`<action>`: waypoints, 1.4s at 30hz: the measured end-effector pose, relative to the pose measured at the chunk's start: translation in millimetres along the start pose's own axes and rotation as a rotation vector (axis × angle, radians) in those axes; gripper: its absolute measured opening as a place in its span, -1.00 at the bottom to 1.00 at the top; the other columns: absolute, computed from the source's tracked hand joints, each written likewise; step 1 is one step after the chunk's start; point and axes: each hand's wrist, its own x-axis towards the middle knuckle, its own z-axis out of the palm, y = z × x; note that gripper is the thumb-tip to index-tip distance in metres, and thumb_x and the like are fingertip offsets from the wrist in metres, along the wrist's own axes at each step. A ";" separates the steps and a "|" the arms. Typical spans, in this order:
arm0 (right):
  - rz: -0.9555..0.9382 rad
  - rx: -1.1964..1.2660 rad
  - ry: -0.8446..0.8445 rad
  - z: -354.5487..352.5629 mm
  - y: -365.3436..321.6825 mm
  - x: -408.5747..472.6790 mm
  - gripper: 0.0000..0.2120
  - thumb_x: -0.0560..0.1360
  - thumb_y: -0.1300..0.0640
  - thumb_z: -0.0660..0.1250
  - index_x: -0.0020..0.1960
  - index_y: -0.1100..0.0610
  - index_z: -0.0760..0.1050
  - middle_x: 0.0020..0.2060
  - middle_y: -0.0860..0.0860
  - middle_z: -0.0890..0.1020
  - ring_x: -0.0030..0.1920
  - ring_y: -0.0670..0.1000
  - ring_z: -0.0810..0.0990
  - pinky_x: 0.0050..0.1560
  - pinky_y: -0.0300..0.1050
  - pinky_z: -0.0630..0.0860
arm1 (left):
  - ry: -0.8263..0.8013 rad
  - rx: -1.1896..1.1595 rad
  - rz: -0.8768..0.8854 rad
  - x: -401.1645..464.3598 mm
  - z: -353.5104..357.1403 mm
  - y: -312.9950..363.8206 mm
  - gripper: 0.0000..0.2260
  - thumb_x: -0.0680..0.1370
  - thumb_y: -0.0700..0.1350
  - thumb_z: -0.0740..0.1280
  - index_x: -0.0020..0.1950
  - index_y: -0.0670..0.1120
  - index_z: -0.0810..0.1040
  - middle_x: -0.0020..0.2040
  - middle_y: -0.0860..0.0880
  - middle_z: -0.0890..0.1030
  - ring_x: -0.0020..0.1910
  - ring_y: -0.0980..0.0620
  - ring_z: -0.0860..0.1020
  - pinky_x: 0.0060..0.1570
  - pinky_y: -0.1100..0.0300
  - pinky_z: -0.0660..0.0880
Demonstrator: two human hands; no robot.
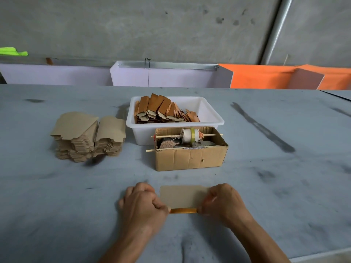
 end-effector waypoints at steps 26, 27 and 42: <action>-0.592 -0.420 0.608 32.5 12.7 -42.0 -0.71 0.26 0.16 0.10 -0.40 0.01 0.60 -0.44 -0.03 0.51 -0.44 0.06 0.51 -0.45 -0.13 0.44 | 0.114 0.316 0.586 -41.5 -4.4 22.2 -0.80 0.25 -0.18 0.15 -0.50 -0.08 0.53 -0.41 0.02 0.49 -0.42 0.05 0.54 -0.53 0.20 0.39; -0.585 -0.411 0.601 31.1 16.2 -42.1 -0.70 0.27 0.16 0.10 -0.39 0.01 0.60 -0.43 -0.04 0.52 -0.43 0.06 0.52 -0.44 -0.13 0.45 | 0.099 0.307 0.571 -41.7 -8.5 20.7 -0.87 0.20 -0.19 0.21 -0.51 -0.08 0.53 -0.41 0.04 0.49 -0.42 0.06 0.54 -0.54 0.22 0.38; -0.232 -0.307 0.284 8.9 4.0 -18.9 -0.76 0.46 0.22 0.16 -0.03 0.05 0.58 -0.05 -0.03 0.52 -0.11 0.11 0.57 -0.19 -0.09 0.41 | -0.170 0.165 0.273 33.4 -8.9 29.2 -0.75 0.53 0.00 0.33 0.17 -0.05 0.49 0.12 -0.03 0.46 0.18 -0.03 0.43 0.09 0.15 0.36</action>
